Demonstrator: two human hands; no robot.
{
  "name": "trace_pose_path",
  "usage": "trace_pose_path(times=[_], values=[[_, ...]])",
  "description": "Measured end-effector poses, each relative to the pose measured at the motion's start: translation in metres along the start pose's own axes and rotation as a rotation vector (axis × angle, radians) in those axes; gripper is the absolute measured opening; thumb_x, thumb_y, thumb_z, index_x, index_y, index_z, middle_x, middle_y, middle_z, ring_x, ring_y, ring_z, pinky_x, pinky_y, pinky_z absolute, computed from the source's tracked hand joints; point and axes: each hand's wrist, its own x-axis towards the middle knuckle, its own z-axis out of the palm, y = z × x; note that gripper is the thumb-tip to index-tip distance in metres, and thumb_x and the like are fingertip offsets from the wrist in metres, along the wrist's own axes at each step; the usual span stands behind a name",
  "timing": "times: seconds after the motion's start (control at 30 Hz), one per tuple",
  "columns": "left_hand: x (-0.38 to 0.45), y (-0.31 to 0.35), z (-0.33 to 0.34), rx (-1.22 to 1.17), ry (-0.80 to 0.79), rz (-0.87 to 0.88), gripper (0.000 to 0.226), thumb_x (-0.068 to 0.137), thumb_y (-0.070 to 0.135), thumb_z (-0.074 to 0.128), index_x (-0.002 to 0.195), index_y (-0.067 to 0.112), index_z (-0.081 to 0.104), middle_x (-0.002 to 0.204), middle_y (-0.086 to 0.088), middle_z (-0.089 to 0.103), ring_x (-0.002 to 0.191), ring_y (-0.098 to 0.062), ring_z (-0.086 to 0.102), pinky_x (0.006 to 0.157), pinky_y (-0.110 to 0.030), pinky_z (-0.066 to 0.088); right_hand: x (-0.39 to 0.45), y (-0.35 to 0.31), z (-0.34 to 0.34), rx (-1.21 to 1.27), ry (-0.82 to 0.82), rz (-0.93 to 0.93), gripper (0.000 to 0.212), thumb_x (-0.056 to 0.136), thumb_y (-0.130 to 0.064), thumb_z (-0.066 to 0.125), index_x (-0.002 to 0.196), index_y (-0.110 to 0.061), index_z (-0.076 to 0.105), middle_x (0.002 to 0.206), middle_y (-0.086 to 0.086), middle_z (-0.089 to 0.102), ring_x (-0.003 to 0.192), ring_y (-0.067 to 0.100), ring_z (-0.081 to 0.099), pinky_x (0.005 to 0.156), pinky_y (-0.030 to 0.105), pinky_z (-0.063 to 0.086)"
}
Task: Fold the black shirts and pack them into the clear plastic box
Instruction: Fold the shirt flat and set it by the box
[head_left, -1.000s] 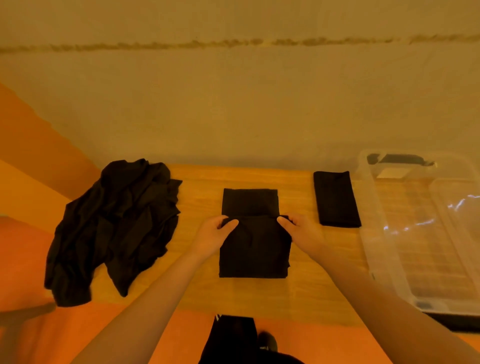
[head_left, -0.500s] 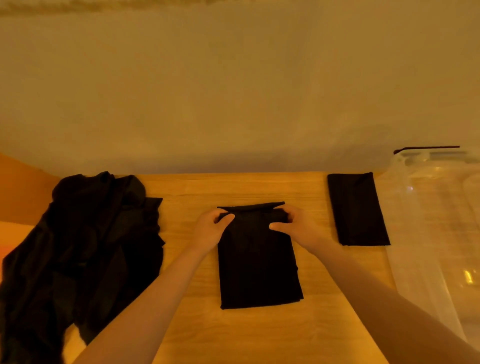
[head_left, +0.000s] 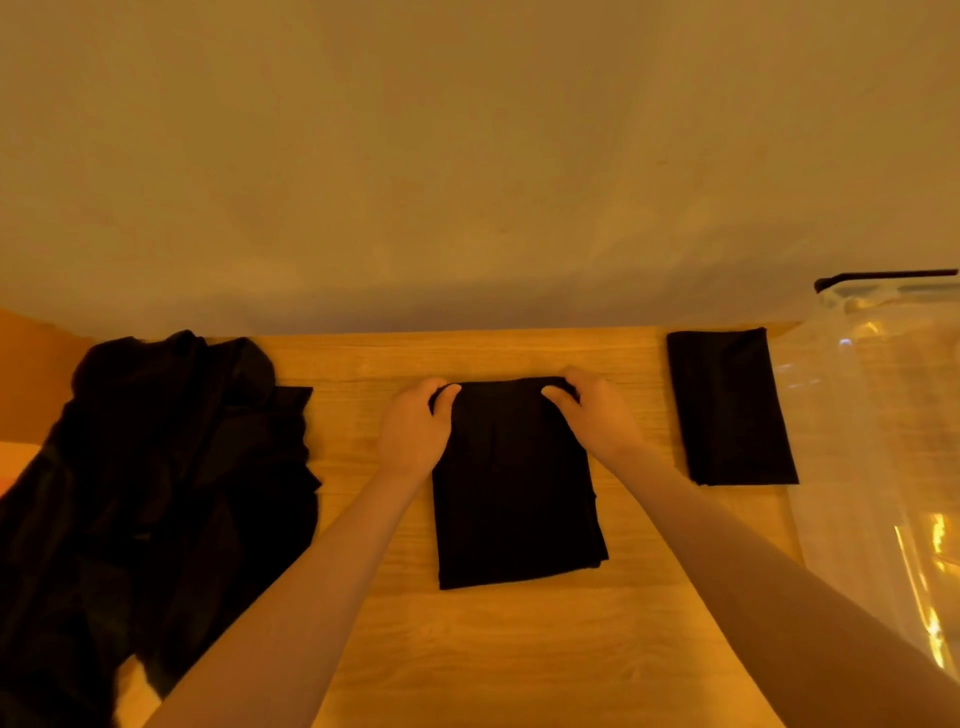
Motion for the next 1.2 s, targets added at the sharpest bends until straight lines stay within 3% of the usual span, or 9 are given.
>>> trace_pose_path(times=[0.1, 0.27, 0.4, 0.57, 0.7, 0.93, 1.03, 1.13, 1.2], values=[[0.001, -0.002, 0.005, 0.072, 0.009, 0.034, 0.024, 0.096, 0.026, 0.049, 0.105, 0.009, 0.063, 0.095, -0.005, 0.063, 0.080, -0.012, 0.055, 0.068, -0.024, 0.041, 0.002, -0.004, 0.001, -0.096, 0.040, -0.015, 0.035, 0.094, -0.033, 0.052, 0.117, -0.007, 0.053, 0.070, -0.002, 0.053, 0.059, 0.010, 0.050, 0.047, 0.021, 0.039], [-0.017, -0.002, 0.005, 0.257, 0.191, 0.273, 0.025, 0.091, 0.016, 0.054, 0.113, 0.005, 0.059, 0.112, -0.012, 0.058, 0.105, -0.027, 0.054, 0.088, -0.037, 0.045, -0.019, -0.003, 0.012, -0.244, 0.292, -0.175, 0.034, 0.093, -0.019, 0.054, 0.124, -0.007, 0.051, 0.123, 0.008, 0.054, 0.108, 0.025, 0.055, 0.086, 0.035, 0.051], [-0.036, -0.012, 0.019, 0.526, -0.029, 0.570, 0.044, 0.091, 0.032, 0.038, 0.125, 0.010, 0.057, 0.134, -0.008, 0.053, 0.126, -0.024, 0.047, 0.106, -0.042, 0.033, -0.036, 0.008, 0.029, -0.568, 0.196, -0.480, 0.047, 0.091, -0.032, 0.037, 0.128, -0.009, 0.053, 0.133, 0.008, 0.054, 0.121, 0.026, 0.052, 0.095, 0.042, 0.046], [-0.036, -0.039, 0.022, 0.665, -0.198, 0.405, 0.060, 0.093, 0.049, 0.017, 0.147, 0.021, 0.016, 0.155, -0.005, 0.017, 0.143, -0.023, 0.005, 0.113, -0.045, 0.006, -0.034, 0.032, 0.033, -0.667, -0.035, -0.336, 0.076, 0.084, -0.065, -0.012, 0.145, -0.020, -0.003, 0.152, -0.008, -0.009, 0.141, 0.009, -0.011, 0.115, 0.037, -0.005], [-0.039, -0.037, 0.013, 0.687, -0.240, 0.380, 0.066, 0.088, 0.055, 0.003, 0.144, 0.023, -0.005, 0.155, -0.003, -0.008, 0.141, -0.019, -0.019, 0.113, -0.044, -0.010, -0.041, 0.033, 0.026, -0.619, -0.017, -0.201, 0.087, 0.069, -0.070, -0.029, 0.140, -0.021, -0.018, 0.148, -0.008, -0.022, 0.138, 0.010, -0.022, 0.111, 0.037, -0.013], [-0.132, -0.055, -0.001, 0.728, -0.299, 0.770, 0.064, 0.091, 0.052, 0.027, 0.142, 0.012, 0.030, 0.149, -0.006, 0.030, 0.140, -0.020, 0.017, 0.113, -0.038, 0.005, -0.121, 0.047, 0.027, -0.827, -0.091, -0.575, 0.068, 0.087, -0.054, 0.025, 0.143, -0.016, 0.023, 0.149, 0.003, 0.026, 0.139, 0.015, 0.021, 0.113, 0.035, 0.002], [-0.148, -0.077, 0.003, 0.764, -0.358, 0.645, 0.064, 0.090, 0.053, 0.029, 0.141, 0.014, 0.030, 0.146, -0.004, 0.040, 0.138, -0.017, 0.020, 0.111, -0.036, 0.008, -0.142, 0.068, 0.034, -0.851, -0.256, -0.437, 0.061, 0.089, -0.051, 0.023, 0.140, -0.019, 0.025, 0.143, 0.001, 0.043, 0.132, 0.013, 0.033, 0.113, 0.033, 0.001], [-0.146, -0.075, 0.000, 0.711, -0.336, 0.594, 0.053, 0.096, 0.048, 0.021, 0.134, 0.019, 0.045, 0.138, 0.002, 0.049, 0.133, -0.014, 0.036, 0.112, -0.034, 0.018, -0.142, 0.073, 0.031, -0.840, -0.161, -0.360, 0.050, 0.099, -0.044, 0.011, 0.134, -0.019, 0.036, 0.135, 0.001, 0.053, 0.128, 0.013, 0.037, 0.113, 0.032, 0.004], [-0.144, -0.066, -0.003, 0.690, -0.337, 0.581, 0.052, 0.098, 0.042, 0.018, 0.122, 0.024, 0.060, 0.128, 0.006, 0.059, 0.123, -0.009, 0.050, 0.106, -0.027, 0.034, -0.140, 0.073, 0.032, -0.875, -0.043, -0.475, 0.039, 0.094, -0.037, 0.045, 0.127, -0.019, 0.049, 0.129, 0.001, 0.058, 0.124, 0.013, 0.042, 0.114, 0.036, 0.019]])
